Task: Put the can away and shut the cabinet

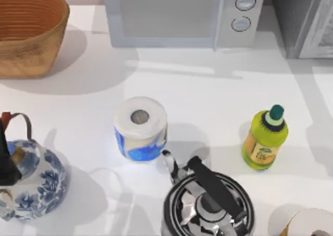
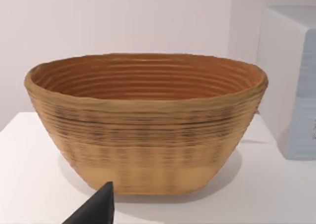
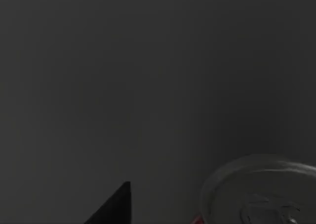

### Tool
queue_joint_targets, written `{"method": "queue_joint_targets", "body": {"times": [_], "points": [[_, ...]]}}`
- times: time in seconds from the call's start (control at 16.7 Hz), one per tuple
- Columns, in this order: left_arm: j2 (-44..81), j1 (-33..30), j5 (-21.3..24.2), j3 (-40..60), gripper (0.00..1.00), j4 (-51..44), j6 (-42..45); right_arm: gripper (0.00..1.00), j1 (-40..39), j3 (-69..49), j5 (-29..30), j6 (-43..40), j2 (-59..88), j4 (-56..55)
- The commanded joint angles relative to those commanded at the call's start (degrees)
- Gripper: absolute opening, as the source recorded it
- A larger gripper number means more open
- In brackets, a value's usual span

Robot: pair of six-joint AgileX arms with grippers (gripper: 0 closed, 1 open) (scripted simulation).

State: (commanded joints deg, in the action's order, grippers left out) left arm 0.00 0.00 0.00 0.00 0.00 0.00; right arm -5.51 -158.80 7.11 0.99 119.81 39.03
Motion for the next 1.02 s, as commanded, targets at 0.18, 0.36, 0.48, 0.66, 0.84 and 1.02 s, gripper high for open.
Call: {"method": "queue_joint_targets", "body": {"times": [0.18, 0.36, 0.48, 0.66, 0.84, 1.02], "points": [[0.0, 0.0, 0.0, 0.0, 1.0, 0.0, 0.0, 1.0, 0.0, 0.0, 0.0, 0.0, 0.0, 0.0], [0.0, 0.0, 0.0, 0.0, 1.0, 0.0, 0.0, 1.0, -0.1, 0.0, 0.0, 0.0, 0.0, 0.0], [0.0, 0.0, 0.0, 0.0, 1.0, 0.0, 0.0, 1.0, -0.1, 0.6, -0.1, -0.1, -0.5, -0.3], [0.0, 0.0, 0.0, 0.0, 1.0, 0.0, 0.0, 1.0, 0.0, 5.8, -1.2, -0.8, -5.3, -2.8], [0.0, 0.0, 0.0, 0.0, 1.0, 0.0, 0.0, 1.0, 0.1, 16.3, -3.0, -1.7, -14.9, -7.1], [0.0, 0.0, 0.0, 0.0, 1.0, 0.0, 0.0, 1.0, 0.5, 32.2, -5.0, -2.6, -28.9, -12.6]]}}
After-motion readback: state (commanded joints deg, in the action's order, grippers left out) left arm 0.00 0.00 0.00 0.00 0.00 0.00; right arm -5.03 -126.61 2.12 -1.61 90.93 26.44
